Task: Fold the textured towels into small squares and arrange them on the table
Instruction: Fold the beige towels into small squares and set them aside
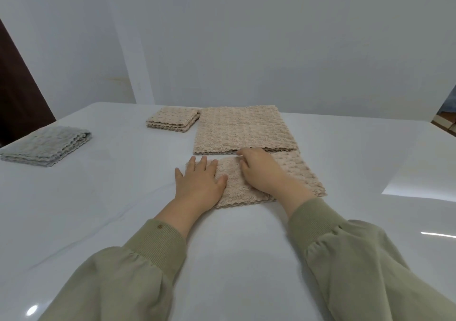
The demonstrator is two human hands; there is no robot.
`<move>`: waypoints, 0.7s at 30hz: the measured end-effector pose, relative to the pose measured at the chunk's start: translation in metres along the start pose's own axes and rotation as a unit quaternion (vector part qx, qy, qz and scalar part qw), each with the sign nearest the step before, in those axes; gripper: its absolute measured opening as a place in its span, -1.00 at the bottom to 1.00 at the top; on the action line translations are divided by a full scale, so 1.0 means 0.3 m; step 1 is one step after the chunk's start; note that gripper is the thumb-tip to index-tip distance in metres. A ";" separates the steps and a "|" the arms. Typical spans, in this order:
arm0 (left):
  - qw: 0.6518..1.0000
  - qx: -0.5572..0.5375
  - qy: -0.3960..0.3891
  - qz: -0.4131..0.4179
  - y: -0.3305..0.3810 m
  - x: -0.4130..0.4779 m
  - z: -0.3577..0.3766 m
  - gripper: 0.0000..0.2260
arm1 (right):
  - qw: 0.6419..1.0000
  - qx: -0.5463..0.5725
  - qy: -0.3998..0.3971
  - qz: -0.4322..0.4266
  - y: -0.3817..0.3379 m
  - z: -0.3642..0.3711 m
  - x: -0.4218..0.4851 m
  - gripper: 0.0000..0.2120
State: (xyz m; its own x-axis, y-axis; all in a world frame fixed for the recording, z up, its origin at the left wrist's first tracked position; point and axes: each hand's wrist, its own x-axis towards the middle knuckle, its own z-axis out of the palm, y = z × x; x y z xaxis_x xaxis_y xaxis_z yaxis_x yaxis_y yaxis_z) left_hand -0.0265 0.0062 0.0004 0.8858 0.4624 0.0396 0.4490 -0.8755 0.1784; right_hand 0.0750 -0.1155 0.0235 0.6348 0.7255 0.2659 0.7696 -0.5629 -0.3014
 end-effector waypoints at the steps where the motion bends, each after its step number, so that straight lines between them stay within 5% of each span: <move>1: 1.000 -0.024 0.018 -0.002 -0.002 0.001 -0.002 -0.52 | 1.000 0.009 -0.007 0.002 -0.011 0.007 0.012 -0.68; 6: 0.975 -0.178 0.117 -0.067 -0.058 0.032 -0.014 -0.60 | 0.998 0.016 -0.056 0.013 -0.030 0.024 0.062 -0.68; 13: 0.975 -0.167 0.122 -0.085 -0.085 0.070 -0.016 -0.52 | 0.993 0.019 -0.112 0.016 -0.022 0.009 0.108 -0.60; 21: 0.951 -0.273 0.120 -0.086 -0.113 0.082 -0.027 -0.41 | 0.996 0.003 -0.093 0.001 -0.013 -0.008 0.111 -0.81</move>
State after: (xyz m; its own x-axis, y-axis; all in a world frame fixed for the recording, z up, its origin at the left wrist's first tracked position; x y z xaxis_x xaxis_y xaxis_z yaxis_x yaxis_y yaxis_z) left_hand -0.0209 0.0482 0.0033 0.7228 0.6685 0.1750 0.3997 -0.6110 0.6833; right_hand 0.0933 -0.0901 0.0357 0.6121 0.7854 0.0922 0.7677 -0.5623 -0.3072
